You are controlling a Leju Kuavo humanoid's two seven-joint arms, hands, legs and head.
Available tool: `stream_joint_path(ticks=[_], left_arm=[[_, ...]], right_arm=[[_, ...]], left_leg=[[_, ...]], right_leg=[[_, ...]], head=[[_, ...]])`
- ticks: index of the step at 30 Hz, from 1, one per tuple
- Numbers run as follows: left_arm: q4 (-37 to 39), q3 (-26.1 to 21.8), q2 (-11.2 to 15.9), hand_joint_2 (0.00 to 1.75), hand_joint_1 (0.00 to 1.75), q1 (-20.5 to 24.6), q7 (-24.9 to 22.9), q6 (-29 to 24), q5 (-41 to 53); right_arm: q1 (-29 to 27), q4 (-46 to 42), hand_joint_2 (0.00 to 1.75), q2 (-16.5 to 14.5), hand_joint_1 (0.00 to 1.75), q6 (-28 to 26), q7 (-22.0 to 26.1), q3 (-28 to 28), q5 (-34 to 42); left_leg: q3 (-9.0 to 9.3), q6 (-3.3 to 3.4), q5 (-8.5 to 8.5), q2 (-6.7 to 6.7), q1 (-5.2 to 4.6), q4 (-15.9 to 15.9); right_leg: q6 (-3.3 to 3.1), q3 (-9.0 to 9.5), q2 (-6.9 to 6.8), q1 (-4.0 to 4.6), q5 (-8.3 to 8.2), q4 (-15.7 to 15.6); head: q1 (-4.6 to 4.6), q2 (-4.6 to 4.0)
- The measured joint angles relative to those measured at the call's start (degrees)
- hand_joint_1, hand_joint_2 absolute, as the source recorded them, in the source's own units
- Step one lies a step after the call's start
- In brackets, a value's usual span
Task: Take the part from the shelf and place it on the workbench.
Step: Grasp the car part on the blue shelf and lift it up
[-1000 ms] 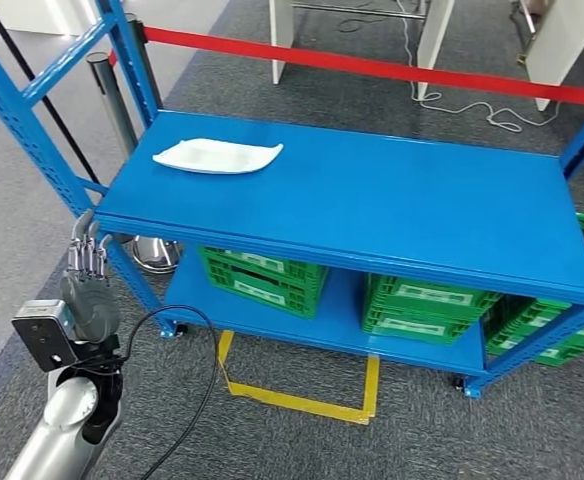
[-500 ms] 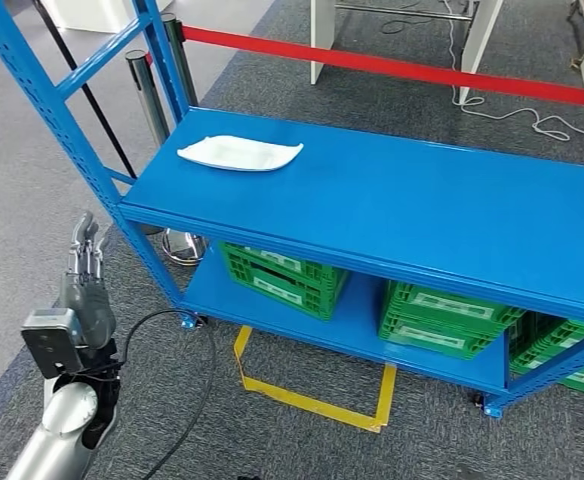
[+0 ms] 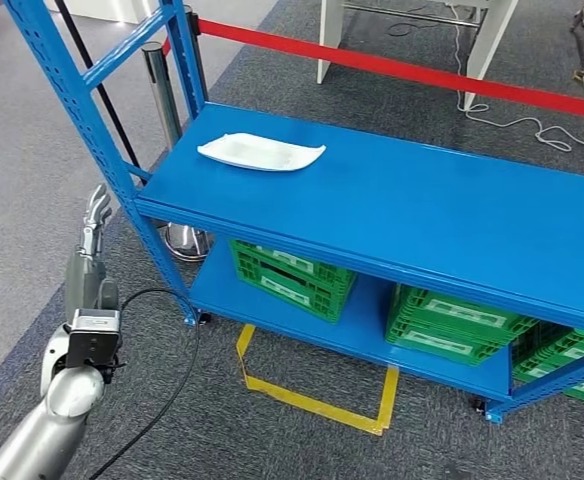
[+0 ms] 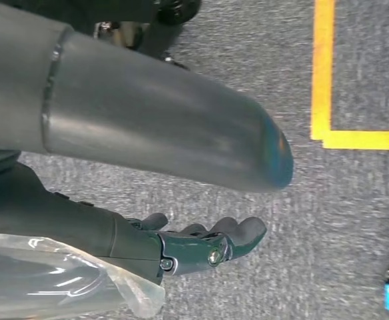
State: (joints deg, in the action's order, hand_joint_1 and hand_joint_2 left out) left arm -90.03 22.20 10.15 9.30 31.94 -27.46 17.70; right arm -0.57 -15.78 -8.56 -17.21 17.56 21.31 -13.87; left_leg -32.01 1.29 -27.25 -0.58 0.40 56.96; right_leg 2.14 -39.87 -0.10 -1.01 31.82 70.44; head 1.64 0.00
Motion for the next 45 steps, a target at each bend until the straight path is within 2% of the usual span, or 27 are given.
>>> stream_joint_path(ticks=[1, 3, 4, 8, 10, 12, 13, 14, 15, 16, 17, 18, 20, 23, 25, 27, 28, 29, 30, 32, 34, 36, 38, 40, 43, 44, 45], left_arm=[[0.01, 0.13, 0.06, 0.0, 0.0, -0.04, 0.04, -0.06, -0.23], [0.01, 0.25, 0.25, 0.0, 0.0, 0.0, 0.16, -0.15, -0.76], [0.01, 0.27, 0.36, 0.0, 0.0, 0.02, 0.2, -0.17, -0.92], [-0.01, 0.55, 0.58, 0.0, 0.0, 0.12, 0.76, -0.19, -1.45], [-0.02, 0.67, 0.68, 0.0, 0.0, 0.27, 0.94, -0.19, -1.57], [0.03, 0.81, 0.71, 0.0, 0.0, 0.3, 0.97, -0.19, -1.61], [0.08, 0.9, 0.71, 0.0, 0.0, 0.29, 0.97, -0.19, -1.62], [0.13, 0.98, 0.71, 0.0, 0.0, 0.32, 0.97, -0.19, -1.63], [0.16, 1.07, 0.71, 0.0, 0.0, 0.38, 0.97, -0.19, -1.63], [0.18, 1.13, 0.71, 0.0, 0.0, 0.49, 0.97, -0.19, -1.63], [0.2, 1.18, 0.71, 0.0, 0.0, 0.64, 0.97, -0.2, -1.63], [0.21, 1.23, 0.71, 0.0, 0.0, 0.81, 0.97, -0.2, -1.63], [0.25, 1.31, 0.71, 0.0, 0.0, 1.1, 0.99, -0.2, -1.65], [0.27, 1.41, 0.67, 0.0, 0.0, 1.2, 1.13, -0.2, -1.71], [0.28, 1.45, 0.64, 0.0, 0.0, 1.31, 1.16, -0.2, -1.72], [0.32, 1.49, 0.64, 0.0, 0.0, 1.33, 1.17, -0.19, -1.72], [0.35, 1.52, 0.64, 0.0, 0.0, 1.25, 1.17, -0.19, -1.72], [0.37, 1.56, 0.63, 0.0, 0.0, 1.17, 1.17, -0.19, -1.72], [0.38, 1.59, 0.63, 0.0, 0.0, 1.1, 1.17, -0.19, -1.73], [0.4, 1.64, 0.6, 0.0, 0.0, 1.04, 1.17, -0.19, -1.74], [0.48, 1.69, 0.57, 0.0, 0.0, 1.06, 1.19, -0.18, -1.87], [0.55, 1.77, 0.56, 0.0, 0.0, 1.03, 1.24, -0.16, -2.13], [0.58, 1.88, 0.53, 0.0, 0.0, 1.08, 1.38, -0.15, -2.26], [0.68, 1.98, 0.57, 0.0, 0.0, 1.4, 1.59, -0.1, -2.2], [1.34, 2.21, 0.75, 0.0, 0.0, 1.95, 1.5, 0.01, -0.52], [1.77, 2.41, 0.83, 0.0, 0.0, 2.32, 1.2, -0.03, 0.63], [2.28, 2.7, 0.96, 0.0, 0.0, 2.9, 0.89, -0.1, 1.81]], right_arm=[[-0.02, 0.16, 0.0, 0.06, 0.0, 0.11, -0.25, -0.01, 0.0], [0.02, 0.44, 0.0, 0.14, 0.0, 0.33, -0.67, -0.05, 0.01], [-0.02, 0.56, 0.0, 0.15, 0.0, 0.42, -0.89, -0.08, 0.02], [-0.45, 0.79, 0.0, 0.15, 0.0, 0.59, -1.61, -0.39, -0.03], [-0.45, 0.83, 0.0, 0.15, 0.0, 0.76, -1.93, -0.63, -0.09], [-0.47, 0.87, 0.0, 0.18, 0.0, 0.92, -2.23, -0.8, -0.11], [-0.49, 0.9, 0.0, 0.19, 0.0, 1.06, -2.36, -0.87, -0.12], [-0.5, 0.92, 0.0, 0.21, 0.0, 1.22, -2.45, -0.93, -0.13], [-0.48, 0.95, 0.0, 0.21, 0.0, 1.42, -2.5, -0.99, -0.15], [-0.46, 0.97, 0.0, 0.21, 0.0, 1.61, -2.53, -1.07, -0.17], [-0.42, 1.03, 0.0, 0.21, 0.0, 1.77, -2.54, -1.18, -0.2], [-0.36, 1.09, 0.0, 0.22, 0.0, 1.85, -2.55, -1.29, -0.23], [-0.25, 1.24, 0.0, 0.25, 0.0, 1.99, -2.55, -1.46, -0.31], [-0.12, 1.37, 0.0, 0.31, 0.0, 2.11, -2.54, -1.73, -0.46], [0.2, 1.41, 0.0, 0.39, 0.0, 2.11, -2.53, -1.93, -0.53], [0.3, 1.45, 0.0, 0.48, 0.0, 2.11, -2.55, -2.02, -0.54], [0.21, 1.5, 0.0, 0.53, 0.0, 2.11, -2.58, -2.03, -0.54], [0.09, 1.55, 0.0, 0.57, 0.0, 2.11, -2.62, -2.04, -0.53], [0.01, 1.61, 0.0, 0.6, 0.0, 2.11, -2.67, -2.04, -0.53], [-0.04, 1.76, 0.0, 0.69, 0.0, 2.11, -2.75, -2.06, -0.51], [-0.02, 1.95, 0.0, 0.75, 0.0, 2.11, -2.94, -2.13, -0.44], [-0.06, 2.11, 0.0, 0.77, 0.0, 2.11, -3.24, -2.22, -0.33], [-0.14, 2.17, 0.0, 0.78, 0.0, 2.11, -3.45, -2.26, -0.24], [0.01, 2.24, 0.0, 0.78, 0.0, 2.17, -3.67, -2.28, -0.16], [0.18, 2.4, 0.0, 0.76, 0.0, 2.76, -4.48, -2.33, 0.05], [0.17, 2.47, 0.0, 0.76, 0.0, 3.12, -4.84, -2.34, 0.15], [0.18, 2.56, 0.0, 0.75, 0.0, 3.5, -5.18, -2.34, 0.25]], left_leg=[[0.28, -0.2, -0.28, -0.05, 0.01, 0.07], [0.51, -0.8, -0.85, -0.12, -0.2, 0.43], [0.5, -1.06, -1.02, -0.13, -0.3, 0.59], [0.19, -2.02, -2.19, -0.06, -0.13, 1.93], [-2.44, -2.61, -4.7, 0.05, -0.02, 7.59], [-6.77, -2.89, -7.18, 0.06, 0.04, 15.41], [-8.29, -2.87, -7.17, 0.06, 0.04, 17.62], [-8.85, -2.74, -5.94, 0.06, 0.03, 17.66], [-8.35, -2.49, -3.63, 0.06, 0.0, 15.42], [-7.11, -2.11, -0.8, 0.07, -0.08, 11.54], [-5.74, -1.68, 1.17, 0.1, -0.27, 7.97], [-4.48, -1.21, 2.24, 0.14, -0.49, 4.94], [-3.33, -0.51, 1.71, 0.18, -0.89, 2.49], [-1.7, 0.22, 1.15, 0.04, -0.65, 0.58], [-0.56, 0.65, 0.8, 0.07, -0.49, -0.03], [-0.04, 0.95, 0.15, 0.07, -0.58, -0.07], [0.33, 0.99, -0.26, 0.03, -0.64, -0.07], [0.88, 0.99, -0.74, -0.02, -0.68, -0.06], [1.61, 0.94, -1.28, -0.06, -0.71, -0.06], [3.42, 0.63, -2.62, -0.09, -0.74, -0.05], [4.42, 0.02, -3.77, -0.06, -0.77, -0.01], [4.77, -0.68, -4.27, -0.03, -0.76, 0.19], [4.72, -1.21, -4.39, 0.03, -0.67, 1.55], [2.34, -1.85, -5.43, 0.06, -0.44, 6.39], [-4.12, -2.76, -9.27, 0.07, 0.07, 15.5], [-5.45, -2.95, -9.18, 0.08, 0.22, 16.14], [-5.93, -3.05, -7.62, 0.08, 0.34, 14.93]], right_leg=[[-0.06, 1.72, 0.01, -0.02, -2.2, -4.03], [-0.3, 4.97, 0.08, 0.0, -4.24, -10.32], [-0.48, 5.7, 0.13, 0.07, -4.16, -11.55], [-1.75, 6.39, 0.23, 0.02, -3.45, -11.93], [-2.31, 7.03, 0.2, -0.11, -3.03, -12.0], [-2.53, 7.73, 0.16, -0.09, -2.42, -12.0], [-2.53, 8.16, 0.19, -0.08, -2.07, -12.0], [-2.51, 8.68, 0.24, -0.07, -1.68, -12.0], [-2.47, 9.31, 0.31, -0.05, -1.26, -12.01], [-2.36, 9.98, 0.38, -0.04, -0.78, -12.03], [-2.15, 10.54, 0.42, 0.02, -0.29, -12.1], [-1.84, 10.9, 0.47, 0.04, 0.08, -12.22], [-1.05, 11.17, 0.35, 0.03, 0.27, -12.48], [0.02, 11.31, 0.09, -0.01, 0.18, -11.5], [0.23, 8.47, 0.1, -0.01, 1.63, -6.77], [0.47, 3.31, 0.11, 0.01, 3.91, 0.26], [0.55, 1.16, 0.12, 0.02, 4.45, 2.4], [0.59, -0.1, 0.12, 0.03, 3.98, 2.72], [0.52, -0.34, 0.13, 0.05, 2.28, 1.07], [0.14, 1.16, 0.12, 0.16, -3.36, -5.88], [-0.5, 2.57, 0.03, 0.47, -6.07, -10.82], [-1.41, 3.18, -0.04, 0.73, -5.67, -11.53], [-2.2, 4.32, 0.0, 0.55, -5.7, -11.77], [-2.72, 5.56, 0.06, 0.29, -5.24, -12.09], [-2.99, 6.76, 0.2, 0.26, -4.1, -12.14], [-2.96, 7.28, 0.24, 0.26, -3.67, -12.13], [-2.9, 7.88, 0.28, 0.24, -3.21, -12.13]], head=[[0.0, -0.01], [0.05, -0.01], [0.14, -0.02], [0.48, -0.01], [0.71, -0.01], [0.79, -0.01], [0.8, -0.01], [0.81, -0.01], [0.8, -0.01], [0.81, 0.0], [0.75, -0.01], [0.74, -0.01], [0.69, -0.01], [0.68, 0.0], [0.41, 0.0], [0.21, 0.0], [0.2, 0.0], [0.17, 0.0], [0.16, 0.0], [0.16, -0.01], [0.27, -0.01], [0.44, -0.01], [0.55, 0.01], [0.75, 0.01], [0.87, 0.0], [0.87, 0.0], [0.88, 0.0]])
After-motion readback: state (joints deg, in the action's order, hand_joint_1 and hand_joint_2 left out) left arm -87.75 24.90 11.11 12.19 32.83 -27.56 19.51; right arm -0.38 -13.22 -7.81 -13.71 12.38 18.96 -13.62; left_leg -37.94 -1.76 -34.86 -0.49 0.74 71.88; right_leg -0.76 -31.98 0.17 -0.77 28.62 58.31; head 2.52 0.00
